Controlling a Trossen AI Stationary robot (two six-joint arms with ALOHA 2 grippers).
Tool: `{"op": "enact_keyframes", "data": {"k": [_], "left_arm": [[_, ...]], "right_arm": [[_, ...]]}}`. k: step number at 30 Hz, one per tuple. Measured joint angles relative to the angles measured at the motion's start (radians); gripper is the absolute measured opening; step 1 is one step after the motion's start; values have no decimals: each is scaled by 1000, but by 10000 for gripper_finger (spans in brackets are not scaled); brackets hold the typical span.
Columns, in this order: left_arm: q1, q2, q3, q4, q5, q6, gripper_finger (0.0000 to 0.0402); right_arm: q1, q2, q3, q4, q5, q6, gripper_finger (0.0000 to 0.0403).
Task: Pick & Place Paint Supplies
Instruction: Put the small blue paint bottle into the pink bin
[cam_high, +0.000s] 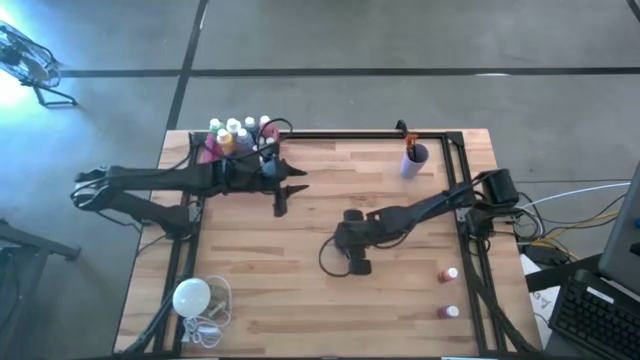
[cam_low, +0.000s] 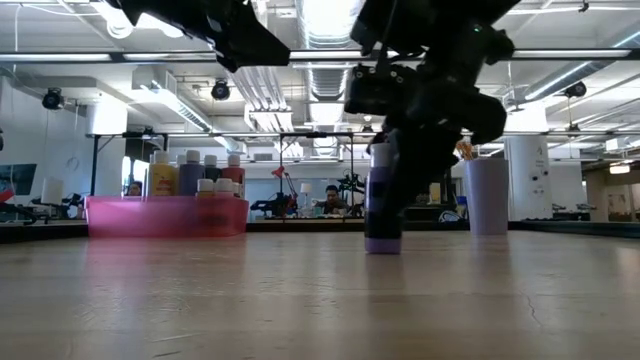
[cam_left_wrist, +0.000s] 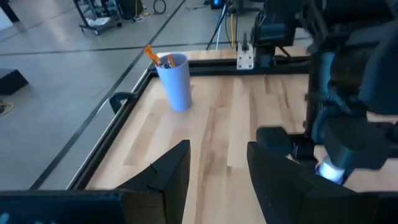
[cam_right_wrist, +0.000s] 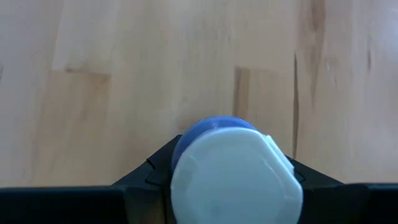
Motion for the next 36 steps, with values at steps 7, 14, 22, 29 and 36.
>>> {"op": "enact_keyframes", "data": {"k": [7, 14, 22, 29, 36], "left_arm": [[0, -34, 0, -13, 0, -2, 165], [0, -36, 0, -19, 1, -2, 165], [0, -36, 0, -62, 1, -9, 165], [0, -36, 0, -63, 2, -10, 165], [0, -36, 0, -66, 2, -14, 165]], "right_arm": [[-20, 44, 64, 4, -9, -44, 137], [-47, 103, 124, 0, -77, -80, 137], [-62, 130, 156, -11, -112, -83, 148], [-64, 124, 152, -26, -110, -57, 197], [-64, 117, 148, -42, -110, -56, 241]]}}
